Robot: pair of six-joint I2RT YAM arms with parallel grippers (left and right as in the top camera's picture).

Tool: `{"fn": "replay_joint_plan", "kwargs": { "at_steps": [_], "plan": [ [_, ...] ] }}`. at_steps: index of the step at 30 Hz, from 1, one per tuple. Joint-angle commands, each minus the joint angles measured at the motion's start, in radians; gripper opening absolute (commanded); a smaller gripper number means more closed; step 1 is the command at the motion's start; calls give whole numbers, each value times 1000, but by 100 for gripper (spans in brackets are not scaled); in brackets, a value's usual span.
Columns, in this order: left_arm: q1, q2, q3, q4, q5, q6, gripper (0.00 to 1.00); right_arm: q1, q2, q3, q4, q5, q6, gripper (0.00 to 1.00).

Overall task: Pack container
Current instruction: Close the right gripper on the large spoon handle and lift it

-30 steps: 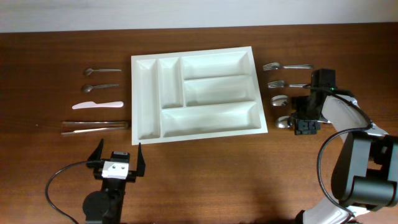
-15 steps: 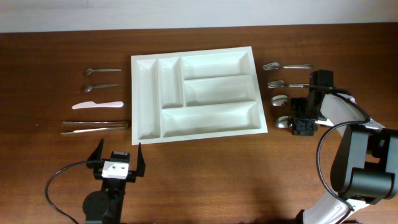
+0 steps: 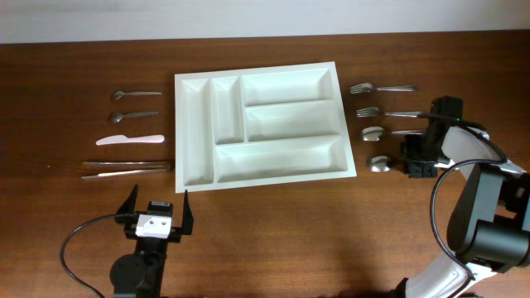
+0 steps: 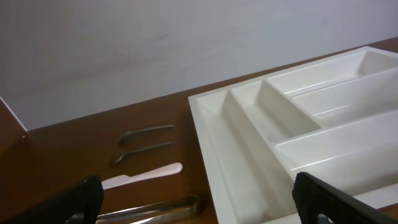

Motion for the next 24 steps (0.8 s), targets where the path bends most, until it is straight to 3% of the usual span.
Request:
{"fn": "replay_joint_plan", "kwargs": {
  "at_steps": [1,16,24],
  "plan": [
    [-3,-8,-8,2,-6,15,99,-12,31,-2,-1,21,-62,4],
    [-3,-8,-8,2,-6,15,99,-11,28,3,-2,-3,-288,4],
    [-3,-8,-8,2,-6,15,99,-11,26,27,-17,-32,-330,4]
  ]
}}
